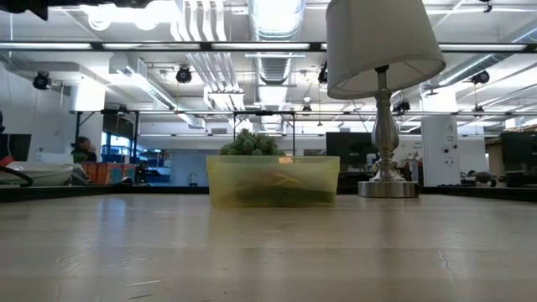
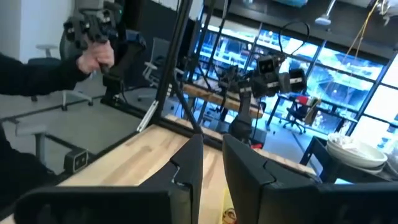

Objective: Pick and place rubber bands into bin
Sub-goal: Return to Home Position

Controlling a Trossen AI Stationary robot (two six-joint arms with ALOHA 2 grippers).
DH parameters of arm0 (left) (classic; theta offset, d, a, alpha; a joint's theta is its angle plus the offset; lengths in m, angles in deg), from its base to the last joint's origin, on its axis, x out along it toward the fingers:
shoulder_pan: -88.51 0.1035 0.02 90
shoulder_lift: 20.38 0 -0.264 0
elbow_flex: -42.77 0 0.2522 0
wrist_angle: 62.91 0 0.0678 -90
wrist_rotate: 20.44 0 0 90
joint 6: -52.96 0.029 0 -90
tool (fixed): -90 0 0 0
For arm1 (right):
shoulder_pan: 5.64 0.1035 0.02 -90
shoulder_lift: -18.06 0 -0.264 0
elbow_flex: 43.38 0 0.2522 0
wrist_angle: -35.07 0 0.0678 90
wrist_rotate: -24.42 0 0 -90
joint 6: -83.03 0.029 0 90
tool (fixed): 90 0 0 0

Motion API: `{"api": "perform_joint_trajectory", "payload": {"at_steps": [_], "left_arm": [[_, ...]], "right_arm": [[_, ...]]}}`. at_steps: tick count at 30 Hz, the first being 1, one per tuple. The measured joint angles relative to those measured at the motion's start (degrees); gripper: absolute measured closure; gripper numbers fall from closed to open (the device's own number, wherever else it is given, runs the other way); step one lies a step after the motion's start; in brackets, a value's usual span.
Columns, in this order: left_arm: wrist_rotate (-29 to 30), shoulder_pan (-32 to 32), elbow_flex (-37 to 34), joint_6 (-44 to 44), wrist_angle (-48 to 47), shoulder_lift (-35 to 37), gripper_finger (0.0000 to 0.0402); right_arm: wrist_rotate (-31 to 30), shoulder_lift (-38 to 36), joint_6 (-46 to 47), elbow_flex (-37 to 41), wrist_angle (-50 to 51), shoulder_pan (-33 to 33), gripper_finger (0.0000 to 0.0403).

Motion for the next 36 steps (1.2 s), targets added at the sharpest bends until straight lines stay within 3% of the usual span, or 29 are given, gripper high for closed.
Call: {"api": "perform_joint_trajectory", "payload": {"at_steps": [5,14,21,36], "left_arm": [[-14.6,7.05,-0.41,-2.54,3.11,-3.46,0.0257],[-23.44,13.18,0.42,-6.63,11.01,-13.13,0.0257],[-25.93,14.4,1.21,-9.3,11.09,-13.73,0.0257],[-26.88,14.39,-1.63,-12.23,9.72,-2.53,0.0257]], "right_arm": [[-0.15,-1.07,0.12,0.09,1.89,0.0,0.0346],[-0.11,-1.33,3.62,0.04,5.21,0.0,0.0346],[-0.09,-1.92,4.45,-0.02,5.89,0.0,0.0346],[0.51,-6.11,4.95,-1.17,7.76,0.04,0.0347]]}}
